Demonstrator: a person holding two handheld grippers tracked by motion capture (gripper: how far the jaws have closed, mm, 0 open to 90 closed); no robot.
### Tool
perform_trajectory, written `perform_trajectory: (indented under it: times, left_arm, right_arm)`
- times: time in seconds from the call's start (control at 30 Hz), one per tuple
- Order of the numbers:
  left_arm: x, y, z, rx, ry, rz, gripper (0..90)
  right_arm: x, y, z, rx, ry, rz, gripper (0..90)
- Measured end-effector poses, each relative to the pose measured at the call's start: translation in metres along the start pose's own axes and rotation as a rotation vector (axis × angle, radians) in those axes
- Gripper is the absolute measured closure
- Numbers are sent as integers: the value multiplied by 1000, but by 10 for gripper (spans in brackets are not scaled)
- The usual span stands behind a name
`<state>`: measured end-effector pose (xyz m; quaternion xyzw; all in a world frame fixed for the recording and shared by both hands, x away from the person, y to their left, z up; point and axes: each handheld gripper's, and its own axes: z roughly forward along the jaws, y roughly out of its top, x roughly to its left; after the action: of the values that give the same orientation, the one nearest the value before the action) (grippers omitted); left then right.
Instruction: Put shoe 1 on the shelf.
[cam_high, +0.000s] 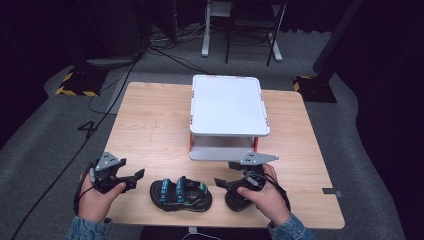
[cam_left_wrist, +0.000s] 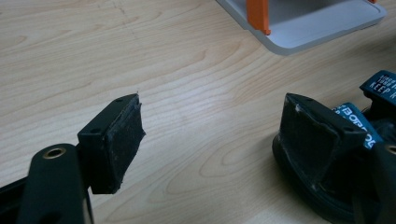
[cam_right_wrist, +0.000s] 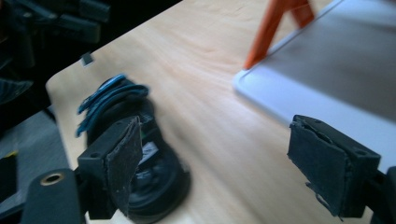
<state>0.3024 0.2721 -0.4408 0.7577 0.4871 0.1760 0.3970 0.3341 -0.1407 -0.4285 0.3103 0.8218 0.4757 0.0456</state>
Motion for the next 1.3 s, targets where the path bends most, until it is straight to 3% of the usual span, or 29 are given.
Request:
perform_trajectory:
  times: [0.03, 0.13, 0.27, 0.4, 0.53, 0.7, 0.8, 0.83, 0.87, 0.9, 0.93, 1.13, 1.27, 1.3]
  left_arm:
    - [0, 0, 0, 0, 0, 0, 221]
    - [2, -4, -2, 10, 8, -14, 222]
    - [5, -7, -8, 1, 19, -21, 221]
    - [5, -10, -10, 4, 22, -24, 222]
    - [6, -14, -15, 6, 28, -26, 222]
    - [7, -18, -22, -3, 43, -39, 221]
    - [10, -22, -26, 6, 52, -44, 223]
    - [10, -23, -27, 3, 54, -47, 223]
    - [10, -23, -27, 3, 54, -47, 223]
    - [10, -24, -28, 1, 57, -49, 224]
    - [11, -25, -29, 0, 58, -53, 224]
    - [12, -26, -31, -2, 63, -54, 224]
    - [12, -25, -31, -5, 60, -58, 225]
    - [12, -25, -31, -3, 59, -57, 225]
  right_arm:
    - [0, 0, 0, 0, 0, 0, 183]
    - [14, 3, 15, 53, 86, -66, 214]
    - [26, 3, 28, 87, 145, -130, 215]
    - [33, 1, 41, 126, 155, -192, 224]
    - [36, -4, 54, 170, 180, -199, 230]
    - [37, -7, 63, 208, 186, -251, 315]
    - [38, -4, 61, 235, 206, -272, 565]
    - [39, -4, 60, 246, 214, -288, 621]
    - [39, -4, 60, 246, 214, -288, 621]
    - [42, -3, 60, 255, 218, -317, 702]
    - [44, -2, 60, 260, 216, -333, 726]
    - [50, 1, 61, 255, 202, -340, 785]
    - [52, 3, 56, 201, 194, -320, 797]
    - [51, 6, 50, 156, 182, -296, 798]
